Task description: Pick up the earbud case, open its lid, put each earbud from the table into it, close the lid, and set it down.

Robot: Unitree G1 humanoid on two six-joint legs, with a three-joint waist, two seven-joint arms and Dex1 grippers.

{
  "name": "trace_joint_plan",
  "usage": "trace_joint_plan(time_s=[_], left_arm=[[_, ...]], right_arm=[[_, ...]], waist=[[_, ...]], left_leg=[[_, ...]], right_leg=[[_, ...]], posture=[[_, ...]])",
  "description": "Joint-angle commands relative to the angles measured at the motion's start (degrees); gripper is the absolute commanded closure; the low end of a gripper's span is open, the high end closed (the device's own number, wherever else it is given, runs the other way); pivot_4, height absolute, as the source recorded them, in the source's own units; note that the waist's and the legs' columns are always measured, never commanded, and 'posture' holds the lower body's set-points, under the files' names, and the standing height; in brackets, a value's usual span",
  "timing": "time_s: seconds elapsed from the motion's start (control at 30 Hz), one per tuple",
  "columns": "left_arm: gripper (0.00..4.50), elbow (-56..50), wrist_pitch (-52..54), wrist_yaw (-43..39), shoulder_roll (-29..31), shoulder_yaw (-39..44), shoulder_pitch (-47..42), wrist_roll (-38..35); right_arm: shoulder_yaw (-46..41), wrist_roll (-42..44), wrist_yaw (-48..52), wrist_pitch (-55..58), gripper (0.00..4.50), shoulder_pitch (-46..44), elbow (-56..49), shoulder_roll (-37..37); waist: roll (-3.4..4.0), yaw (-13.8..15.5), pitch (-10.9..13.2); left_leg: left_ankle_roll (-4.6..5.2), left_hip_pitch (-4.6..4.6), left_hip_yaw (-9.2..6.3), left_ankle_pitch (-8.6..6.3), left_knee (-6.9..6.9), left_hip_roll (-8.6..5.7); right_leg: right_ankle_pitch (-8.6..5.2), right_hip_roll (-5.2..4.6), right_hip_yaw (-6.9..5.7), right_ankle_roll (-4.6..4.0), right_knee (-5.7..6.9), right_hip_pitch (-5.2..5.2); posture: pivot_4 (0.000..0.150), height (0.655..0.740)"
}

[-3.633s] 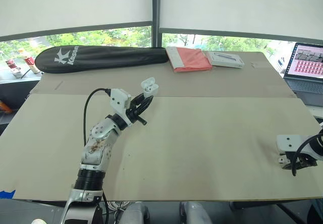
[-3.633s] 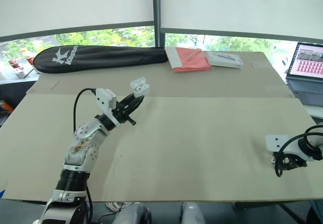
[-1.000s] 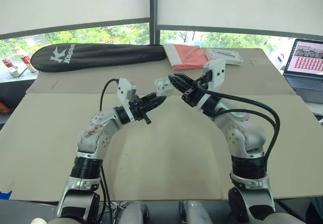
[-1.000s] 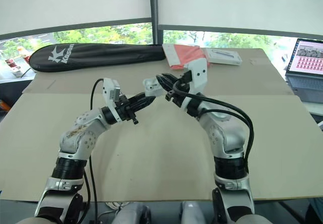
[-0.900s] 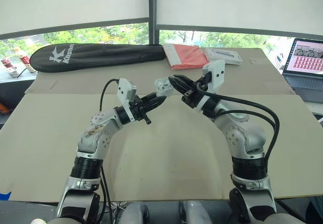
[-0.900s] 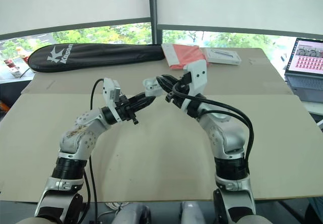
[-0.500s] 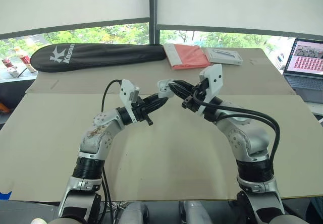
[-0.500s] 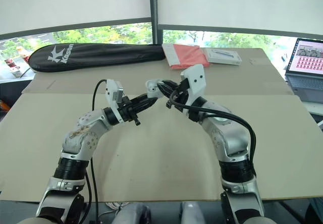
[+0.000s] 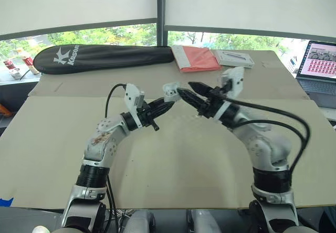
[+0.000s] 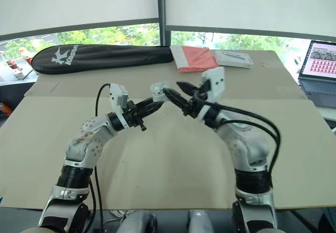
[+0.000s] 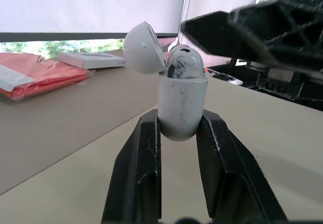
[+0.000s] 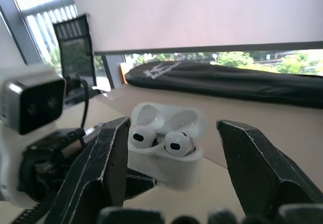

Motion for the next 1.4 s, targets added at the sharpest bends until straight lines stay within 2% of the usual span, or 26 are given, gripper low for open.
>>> trace_joint_plan(time_s=[0.03,0.1,0.13,0.2,0.27,0.4,0.43,0.63,0.87,1.1,1.27,1.4], left_arm=[[4.0,-2.75,-1.26,-1.06,1.01,0.24,0.3,-0.16],[4.0,-3.51,-0.25,-2.22,1.63,-0.41,0.19,-0.78],[4.0,-4.19,0.73,-3.18,2.06,-0.99,-0.16,-1.35],[4.0,-5.25,1.97,-6.33,3.8,-2.71,-0.97,-1.47],[4.0,-5.34,2.21,-8.32,5.12,-3.79,-1.59,-0.89],[4.0,-4.99,1.82,-10.26,6.51,-5.22,-2.59,0.35],[4.0,-5.03,0.95,-10.7,6.73,-5.89,-2.68,1.13],[4.0,-4.34,-0.91,-11.28,6.88,-8.16,-2.94,4.04],[4.0,-3.5,-1.23,-10.5,6.11,-7.53,-3.08,4.7],[4.0,-4.03,4.97,-10.36,5.55,-6.51,-2.45,1.27],[4.0,-3.77,15.34,-6.94,5.08,-3.97,-2.53,-3.5],[4.0,-3.33,25.75,-4.09,4.62,-2.05,-2.47,-8.0]], right_arm=[[-6.6,8.88,0.0,5.79,1.45,0.73,-2.77,-3.3],[-7.31,9.45,-0.86,7.24,1.45,0.62,-0.61,-4.9],[-6.59,7.49,-1.51,6.99,1.68,0.35,1.47,-5.81],[-4.6,3.56,-2.65,6.64,2.21,-1.62,7.79,-7.23],[-2.82,1.1,-2.5,6.25,2.95,-3.63,12.91,-8.41],[1.04,-1.81,2.95,3.22,4.34,-7.12,18.86,-9.22],[1.75,-1.49,4.08,3.4,4.47,-8.28,19.39,-8.62],[3.68,5.32,9.7,10.65,4.47,-11.39,15.6,-5.7],[5.59,8.92,12.27,15.81,4.47,-8.2,7.32,-8.58],[2.4,5.0,8.3,8.18,4.47,-5.3,5.3,-8.76],[-0.72,-0.33,6.93,0.03,4.47,-3.24,7.44,-11.25],[0.87,-3.27,14.49,-5.09,3.21,1.61,5.68,-17.51]], waist=[[0.0,0.02,0.0],[0.0,0.0,0.0],[0.0,-0.07,0.0],[0.0,-0.31,0.0],[0.0,-0.39,0.0],[0.0,-0.49,0.0],[0.01,-0.47,0.0],[0.01,-0.34,0.0],[0.0,0.36,0.0],[0.0,0.2,0.01],[0.0,0.09,0.01],[0.0,0.32,0.01]], left_leg=[[0.01,0.01,0.0,-0.01,0.0,0.0],[0.01,0.01,0.01,-0.01,0.0,0.0],[0.01,0.02,0.01,-0.01,0.0,0.0],[0.01,0.05,0.02,0.0,0.0,0.0],[0.0,0.08,0.07,0.0,0.0,-0.02],[-0.01,0.03,0.08,0.01,-0.07,-0.01],[-0.01,0.03,0.08,0.01,-0.07,0.0],[0.02,-0.03,0.08,0.0,-0.08,0.01],[0.12,-0.12,0.06,-0.06,-0.03,0.01],[0.09,-0.05,0.07,-0.05,-0.02,0.0],[0.0,0.02,0.05,0.01,0.01,0.01],[0.04,-0.03,0.04,0.0,0.0,-0.02]], right_leg=[[0.0,0.0,0.0,0.0,-0.01,0.0],[0.0,0.0,0.0,0.0,-0.01,0.0],[0.0,0.0,0.01,0.0,-0.03,-0.01],[-0.01,0.0,0.03,-0.01,-0.02,-0.01],[-0.03,0.01,0.07,-0.04,-0.01,-0.01],[-0.06,0.05,0.11,-0.07,-0.01,-0.1],[-0.06,0.06,0.11,-0.06,-0.01,-0.1],[-0.05,0.06,0.09,-0.04,0.0,-0.08],[-0.04,-0.01,0.04,-0.03,0.01,-0.07],[-0.05,0.01,0.05,-0.02,-0.02,-0.06],[-0.05,0.01,0.06,-0.02,0.01,-0.08],[-0.06,0.01,0.07,0.0,0.0,-0.06]], posture=[[0.15,0.74],[0.15,0.74],[0.15,0.74],[0.15,0.74],[0.15,0.74],[0.15,0.74],[0.15,0.74],[0.15,0.74],[0.15,0.74],[0.15,0.74],[0.15,0.74],[0.15,0.74]])
